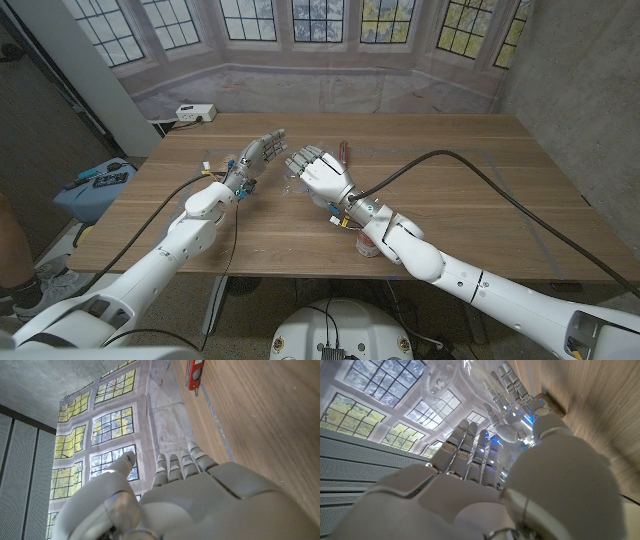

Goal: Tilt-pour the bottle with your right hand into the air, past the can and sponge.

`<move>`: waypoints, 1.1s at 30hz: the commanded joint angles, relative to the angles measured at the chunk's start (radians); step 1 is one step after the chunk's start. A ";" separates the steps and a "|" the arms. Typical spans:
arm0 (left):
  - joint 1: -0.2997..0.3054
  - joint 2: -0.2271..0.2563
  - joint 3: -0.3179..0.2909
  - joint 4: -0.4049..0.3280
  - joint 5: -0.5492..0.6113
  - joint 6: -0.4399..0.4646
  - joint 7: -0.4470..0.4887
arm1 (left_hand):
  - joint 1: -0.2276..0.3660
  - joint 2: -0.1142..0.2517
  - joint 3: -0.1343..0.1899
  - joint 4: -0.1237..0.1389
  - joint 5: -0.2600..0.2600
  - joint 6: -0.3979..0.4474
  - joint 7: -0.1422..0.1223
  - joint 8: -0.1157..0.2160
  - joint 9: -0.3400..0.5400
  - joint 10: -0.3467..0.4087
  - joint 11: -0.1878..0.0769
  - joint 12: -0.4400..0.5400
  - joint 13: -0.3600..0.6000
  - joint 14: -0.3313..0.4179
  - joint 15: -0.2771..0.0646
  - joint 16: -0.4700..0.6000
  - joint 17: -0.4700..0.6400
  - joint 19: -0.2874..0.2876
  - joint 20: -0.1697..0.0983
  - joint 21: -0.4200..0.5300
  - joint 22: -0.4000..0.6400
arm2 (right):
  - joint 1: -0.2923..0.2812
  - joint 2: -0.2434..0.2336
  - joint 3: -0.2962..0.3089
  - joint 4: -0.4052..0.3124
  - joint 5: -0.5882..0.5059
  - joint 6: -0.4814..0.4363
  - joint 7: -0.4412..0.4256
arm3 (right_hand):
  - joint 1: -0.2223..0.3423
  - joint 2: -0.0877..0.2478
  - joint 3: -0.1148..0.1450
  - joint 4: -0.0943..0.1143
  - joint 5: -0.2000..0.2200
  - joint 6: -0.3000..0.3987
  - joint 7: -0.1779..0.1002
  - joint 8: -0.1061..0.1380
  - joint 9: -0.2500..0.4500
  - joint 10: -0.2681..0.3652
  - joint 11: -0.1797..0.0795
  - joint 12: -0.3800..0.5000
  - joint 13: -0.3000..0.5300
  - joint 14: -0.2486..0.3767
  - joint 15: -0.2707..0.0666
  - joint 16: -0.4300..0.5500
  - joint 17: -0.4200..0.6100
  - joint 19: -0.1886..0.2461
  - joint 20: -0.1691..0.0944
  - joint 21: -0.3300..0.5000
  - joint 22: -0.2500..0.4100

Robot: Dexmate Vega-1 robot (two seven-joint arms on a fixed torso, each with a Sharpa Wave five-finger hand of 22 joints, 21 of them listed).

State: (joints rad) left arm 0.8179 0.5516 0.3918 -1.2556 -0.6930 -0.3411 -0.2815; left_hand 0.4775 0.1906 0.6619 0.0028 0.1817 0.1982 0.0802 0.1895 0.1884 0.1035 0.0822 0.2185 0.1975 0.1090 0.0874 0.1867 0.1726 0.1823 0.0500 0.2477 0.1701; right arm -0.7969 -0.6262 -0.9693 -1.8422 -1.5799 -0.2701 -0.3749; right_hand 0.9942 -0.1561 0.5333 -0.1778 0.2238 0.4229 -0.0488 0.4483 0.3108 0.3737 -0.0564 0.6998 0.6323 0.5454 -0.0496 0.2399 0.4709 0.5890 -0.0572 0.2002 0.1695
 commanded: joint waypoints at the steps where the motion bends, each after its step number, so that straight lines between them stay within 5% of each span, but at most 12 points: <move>1: -0.007 -0.008 0.007 0.004 0.007 0.003 0.002 | 0.011 0.002 0.003 -0.004 0.005 0.010 -0.004 0.001 0.002 0.006 -0.001 -0.003 0.003 0.011 -0.002 0.000 0.002 0.011 0.002 -0.003 0.005 | 0.028 -0.040 -0.006 -0.004 -0.036 0.013 -0.005 | 0.021 0.003 0.015 0.002 0.008 0.006 -0.010 0.005 0.003 0.019 -0.024 0.001 0.003 0.011 -0.145 -0.004 0.003 0.002 -0.026 -0.002 0.004; 33: 0.006 -0.019 0.009 0.014 0.003 -0.013 0.001 | 0.011 0.003 0.004 -0.001 0.005 0.011 -0.003 0.001 0.003 0.007 0.000 -0.004 0.003 0.011 -0.002 -0.001 0.003 0.014 0.002 -0.010 0.006 | 0.066 -0.079 -0.017 -0.007 -0.151 0.057 0.006 | 0.056 -0.009 0.038 0.004 0.032 0.001 -0.036 0.005 -0.007 0.002 -0.054 -0.005 0.007 -0.015 -0.154 -0.029 0.019 -0.027 -0.034 -0.012 0.004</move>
State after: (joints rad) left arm 0.8165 0.5409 0.4057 -1.2507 -0.6778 -0.3383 -0.2720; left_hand 0.4817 0.1948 0.6620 0.0028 0.1817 0.1982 0.0802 0.1895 0.1883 0.1035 0.0822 0.2185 0.1975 0.1126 0.0838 0.1867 0.1726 0.1895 0.0500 0.2400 0.1701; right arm -0.7380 -0.7031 -0.9820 -1.8554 -1.6894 -0.2077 -0.3752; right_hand 1.0297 -0.1732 0.5607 -0.1804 0.2481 0.4231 -0.0807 0.4514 0.3039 0.3531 -0.0775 0.6919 0.6375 0.5417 -0.0503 0.2148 0.4851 0.5715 -0.0553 0.1944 0.1699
